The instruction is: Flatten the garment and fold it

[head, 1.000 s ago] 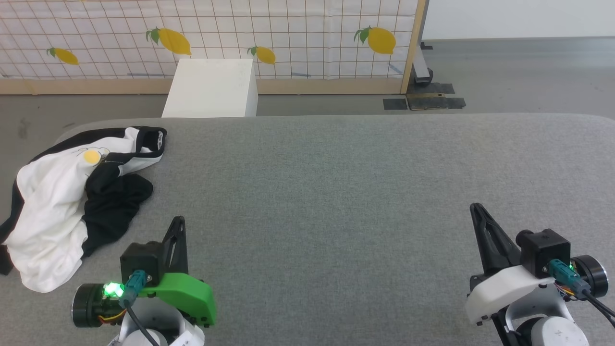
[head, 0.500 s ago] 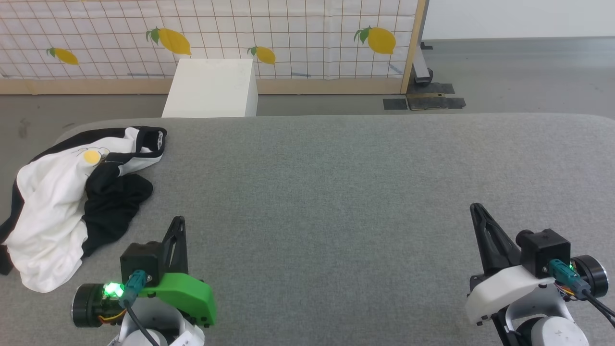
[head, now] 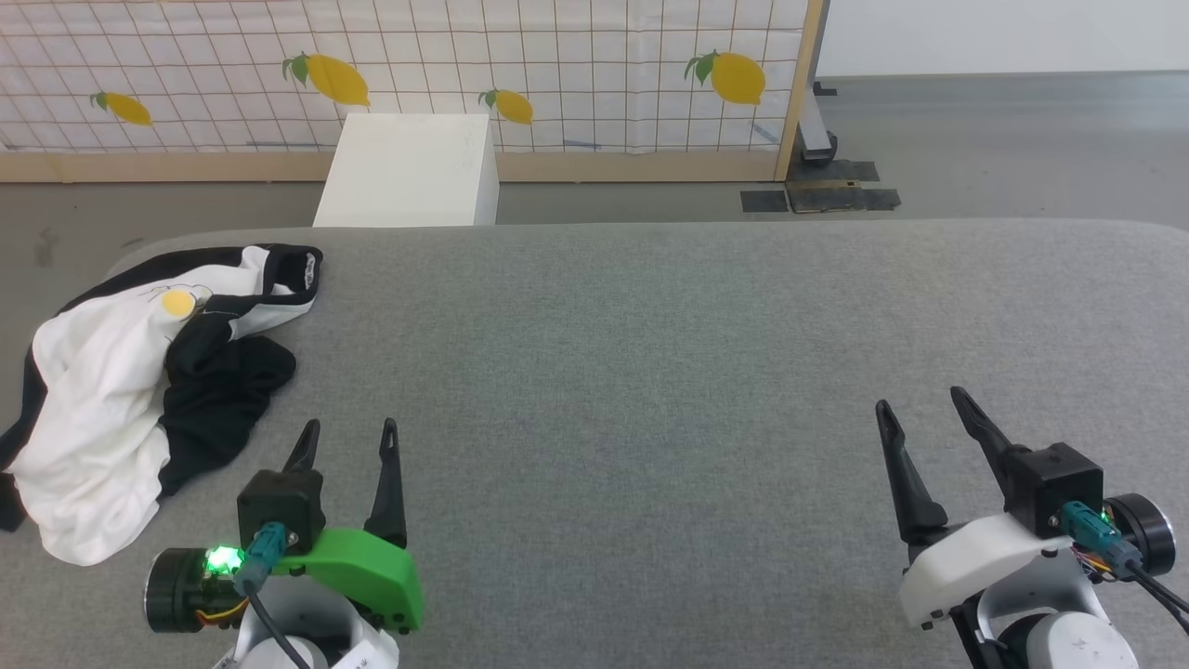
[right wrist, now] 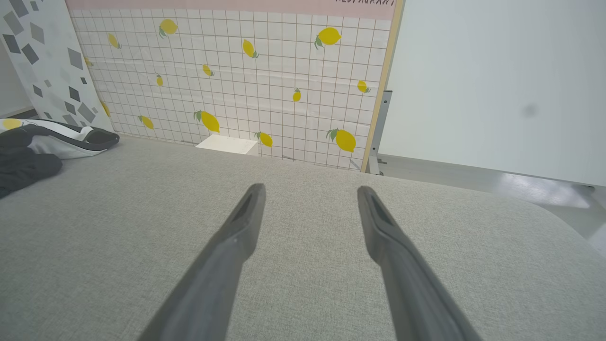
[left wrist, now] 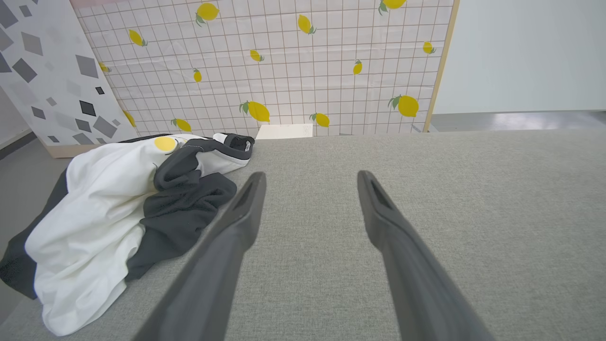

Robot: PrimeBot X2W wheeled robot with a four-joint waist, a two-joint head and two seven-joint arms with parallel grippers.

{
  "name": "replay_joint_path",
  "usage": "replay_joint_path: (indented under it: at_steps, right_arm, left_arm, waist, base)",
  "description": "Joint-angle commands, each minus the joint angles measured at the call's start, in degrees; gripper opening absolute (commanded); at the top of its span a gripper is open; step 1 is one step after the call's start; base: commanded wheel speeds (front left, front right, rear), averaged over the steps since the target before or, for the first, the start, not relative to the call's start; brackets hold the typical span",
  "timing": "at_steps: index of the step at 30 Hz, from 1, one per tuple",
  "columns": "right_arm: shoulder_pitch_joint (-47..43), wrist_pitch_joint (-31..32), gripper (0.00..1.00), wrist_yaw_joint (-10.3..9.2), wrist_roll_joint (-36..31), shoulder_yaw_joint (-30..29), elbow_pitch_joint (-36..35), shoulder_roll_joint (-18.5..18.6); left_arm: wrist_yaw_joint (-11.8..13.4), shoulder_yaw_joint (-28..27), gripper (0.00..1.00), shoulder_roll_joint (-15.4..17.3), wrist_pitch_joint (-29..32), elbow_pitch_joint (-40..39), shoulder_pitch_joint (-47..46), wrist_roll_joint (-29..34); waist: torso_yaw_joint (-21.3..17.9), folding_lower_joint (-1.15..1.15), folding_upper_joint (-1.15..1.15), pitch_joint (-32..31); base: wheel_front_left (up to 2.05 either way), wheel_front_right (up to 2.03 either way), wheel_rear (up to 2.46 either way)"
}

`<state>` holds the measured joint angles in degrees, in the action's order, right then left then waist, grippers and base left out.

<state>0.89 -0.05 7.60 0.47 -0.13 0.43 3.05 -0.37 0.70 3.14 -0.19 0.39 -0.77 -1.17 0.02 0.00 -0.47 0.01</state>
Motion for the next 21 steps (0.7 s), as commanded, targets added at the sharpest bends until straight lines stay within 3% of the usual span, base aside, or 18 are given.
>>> replay_joint_path:
  at_steps: [1, 21]
  right_arm:
    - [0.2, -0.5, 1.0, -0.01, 0.3, 0.1, 0.2, 0.0]
    - [0.5, -2.3, 1.0, -0.02, 0.7, 0.3, 1.2, 0.0]
  left_arm:
    - [0.4, 0.2, 1.0, 0.0, -0.6, 0.3, -0.3, -0.3]
    - [1.6, 1.4, 1.0, 0.2, -3.0, 2.2, -1.2, -1.7]
  waist:
    - [0.1, 0.0, 0.03, 0.0]
    - [4.1, 0.0, 0.1, -0.2]
  base:
    - [0.0, 0.0, 0.0]
    - [0.0, 0.0, 0.0]
